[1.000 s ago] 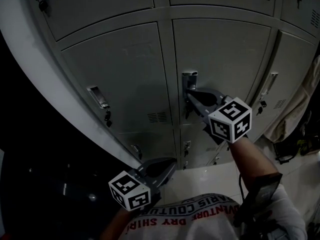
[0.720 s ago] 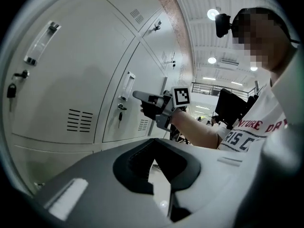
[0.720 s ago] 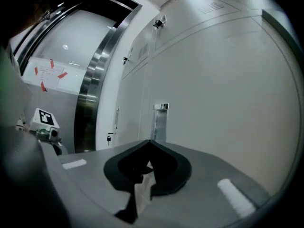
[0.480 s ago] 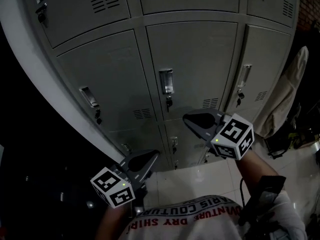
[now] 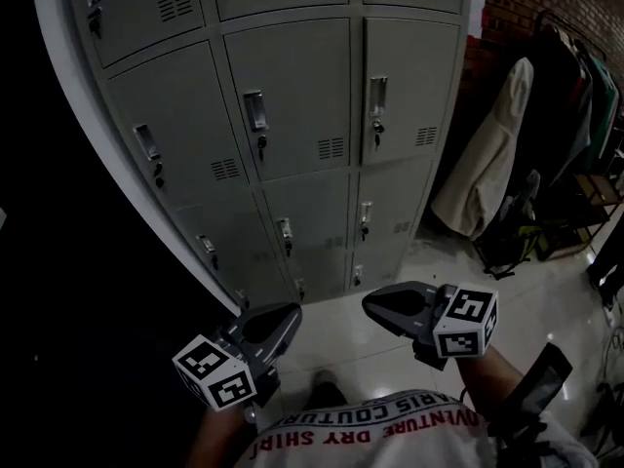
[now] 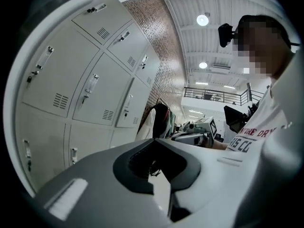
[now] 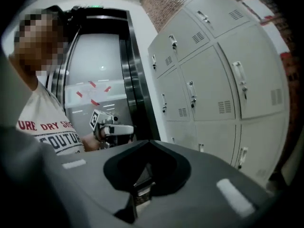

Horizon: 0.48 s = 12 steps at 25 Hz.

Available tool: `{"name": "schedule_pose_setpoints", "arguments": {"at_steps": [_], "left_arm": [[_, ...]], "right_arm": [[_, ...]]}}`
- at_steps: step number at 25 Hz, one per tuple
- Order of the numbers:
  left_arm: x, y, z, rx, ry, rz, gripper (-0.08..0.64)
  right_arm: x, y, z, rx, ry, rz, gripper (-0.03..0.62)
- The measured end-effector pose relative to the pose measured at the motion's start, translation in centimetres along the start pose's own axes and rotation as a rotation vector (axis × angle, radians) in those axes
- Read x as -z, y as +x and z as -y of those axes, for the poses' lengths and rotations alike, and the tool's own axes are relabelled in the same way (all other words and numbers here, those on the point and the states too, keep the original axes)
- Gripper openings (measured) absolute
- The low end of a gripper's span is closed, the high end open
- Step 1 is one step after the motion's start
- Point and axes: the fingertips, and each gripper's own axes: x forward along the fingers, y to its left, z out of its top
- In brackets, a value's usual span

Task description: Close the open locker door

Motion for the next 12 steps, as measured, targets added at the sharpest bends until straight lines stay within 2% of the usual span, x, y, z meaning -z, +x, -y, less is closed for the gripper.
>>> {"name": "schedule_pose_setpoints", "arguments": {"at_steps": [2, 6, 8, 12], "left_arm": [[2.9, -0.8, 5.2, 0.014, -0.014, -0.007, 0.006], [7.3, -2.6, 14.4, 0.033, -0.05, -0.033, 0.006], [7.8, -3.6, 18.0, 0.045, -0.063, -0.029, 0.006], [7.9, -5.8, 22.8, 0.03, -0.022, -0.024, 0.006]], "right_arm": [[2.7, -4.0, -3.8, -0.014, 0.066, 0.015, -0.006], [6.3, -10.1, -10.9, -0.036, 0.123, 0.027, -0.006], [6.4, -12.2, -13.7, -0.049, 0.133, 0.048, -0.006], [6.2, -14.5, -18.1, -0.073, 0.1, 0.079, -0.006]]}}
